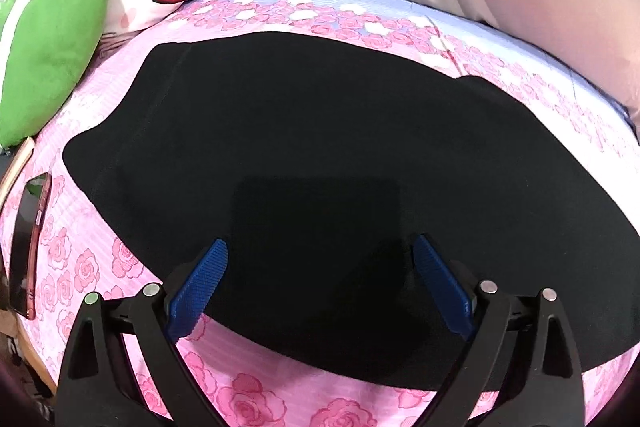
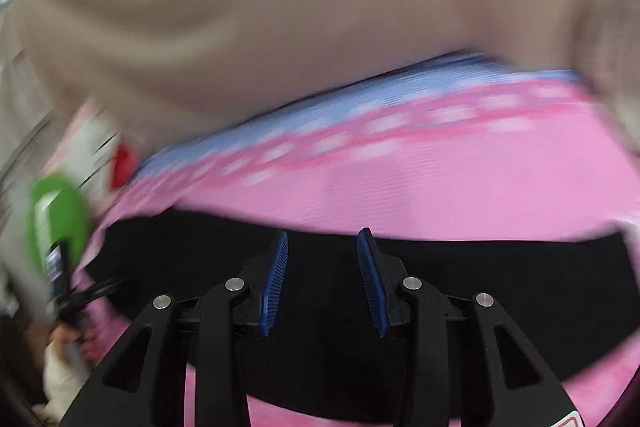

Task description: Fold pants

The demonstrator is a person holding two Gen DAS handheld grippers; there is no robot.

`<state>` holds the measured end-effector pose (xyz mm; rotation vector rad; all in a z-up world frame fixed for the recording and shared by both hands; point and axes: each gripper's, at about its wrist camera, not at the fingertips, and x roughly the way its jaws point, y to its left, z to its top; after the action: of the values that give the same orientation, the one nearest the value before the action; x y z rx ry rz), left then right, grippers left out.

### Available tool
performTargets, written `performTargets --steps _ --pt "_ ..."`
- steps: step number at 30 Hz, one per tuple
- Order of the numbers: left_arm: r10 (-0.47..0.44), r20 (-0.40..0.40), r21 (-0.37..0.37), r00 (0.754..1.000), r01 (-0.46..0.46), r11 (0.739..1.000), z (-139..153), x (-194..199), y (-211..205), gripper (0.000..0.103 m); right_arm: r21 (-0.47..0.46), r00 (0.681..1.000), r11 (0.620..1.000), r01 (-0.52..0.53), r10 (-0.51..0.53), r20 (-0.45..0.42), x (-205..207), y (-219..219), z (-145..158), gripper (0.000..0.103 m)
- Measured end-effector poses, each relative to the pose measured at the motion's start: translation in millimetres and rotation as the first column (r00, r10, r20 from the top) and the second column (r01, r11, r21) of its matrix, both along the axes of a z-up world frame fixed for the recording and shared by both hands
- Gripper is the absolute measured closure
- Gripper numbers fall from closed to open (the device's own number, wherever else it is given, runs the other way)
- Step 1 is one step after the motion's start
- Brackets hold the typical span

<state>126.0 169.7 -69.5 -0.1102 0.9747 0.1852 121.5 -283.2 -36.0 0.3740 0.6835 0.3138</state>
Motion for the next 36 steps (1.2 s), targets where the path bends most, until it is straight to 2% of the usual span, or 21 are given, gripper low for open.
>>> performTargets --steps 3,4,6,10,11,12,14,17,19,20,22,23,24,26,30,34,35,36 --pt "-0.002 0.015 0.001 1.000 0.002 1.000 3 -6 6 0.011 -0.026 0.979 0.980 -0.200 0.198 -0.048 74 95 -3 0.065" --pt "-0.003 0.020 0.002 1.000 0.003 1.000 4 -7 8 0.011 -0.026 0.971 0.972 -0.234 0.232 -0.060 91 116 -5 0.064" --pt "-0.006 0.027 0.009 1.000 0.006 1.000 5 -9 14 0.011 -0.026 0.954 0.958 -0.285 0.281 -0.104 135 160 -12 0.054" --pt "-0.010 0.029 0.012 1.000 0.010 1.000 1 -7 26 0.010 -0.067 0.925 0.930 -0.360 0.348 -0.151 180 225 -27 0.056" --pt "-0.011 0.028 0.014 1.000 0.011 1.000 0 -5 28 0.010 -0.081 0.915 0.919 -0.385 0.369 -0.160 187 238 -32 0.083" --pt "-0.017 0.029 0.022 0.999 0.016 1.000 -2 -3 29 0.010 -0.122 0.909 0.908 -0.401 0.379 -0.172 192 252 -36 0.097" --pt "-0.011 0.039 0.050 0.999 0.009 0.999 -4 2 31 0.010 -0.229 0.925 0.897 -0.379 0.357 -0.130 187 270 -24 0.098" --pt "-0.002 0.061 0.083 0.998 -0.003 0.997 -7 10 32 0.010 -0.305 0.950 0.901 -0.308 0.311 -0.039 197 271 -10 0.103" --pt "0.013 0.061 0.098 0.998 -0.018 0.995 -11 17 32 0.007 -0.362 0.963 0.892 -0.270 0.241 -0.122 223 272 -30 0.103" --pt "0.019 0.066 0.100 0.998 -0.026 0.995 -11 17 33 0.007 -0.337 0.965 0.905 -0.259 0.224 -0.138 225 266 -33 0.103" --pt "0.016 0.070 0.101 0.997 -0.023 0.995 -7 14 33 0.008 -0.239 0.969 0.940 -0.244 0.229 -0.088 205 242 -18 0.102" --pt "0.016 0.071 0.100 0.997 -0.023 0.995 -6 11 34 0.008 -0.218 0.974 0.949 -0.227 0.224 -0.039 186 228 -7 0.094" --pt "0.013 0.076 0.094 0.997 -0.020 0.995 -4 7 34 0.008 -0.224 0.977 0.952 -0.209 0.213 -0.004 168 214 1 0.072" --pt "0.015 0.079 0.085 0.997 -0.022 0.996 -2 1 33 0.008 -0.236 0.977 0.952 -0.196 0.209 0.033 139 192 5 0.053" --pt "0.015 0.070 0.077 0.997 -0.020 0.997 -3 -2 28 0.008 -0.271 0.968 0.931 -0.244 0.249 -0.016 126 170 -10 0.053" --pt "-0.001 0.064 0.086 0.998 -0.004 0.996 -2 -7 15 0.008 -0.270 0.949 0.911 -0.313 0.310 -0.053 148 197 -29 0.049" --pt "-0.009 0.065 0.089 0.998 0.003 0.996 -1 -9 12 0.008 -0.288 0.944 0.899 -0.330 0.323 -0.071 155 206 -38 0.061" --pt "-0.013 0.066 0.096 0.998 0.006 0.995 0 -11 11 0.008 -0.288 0.934 0.888 -0.358 0.345 -0.096 160 212 -45 0.096"
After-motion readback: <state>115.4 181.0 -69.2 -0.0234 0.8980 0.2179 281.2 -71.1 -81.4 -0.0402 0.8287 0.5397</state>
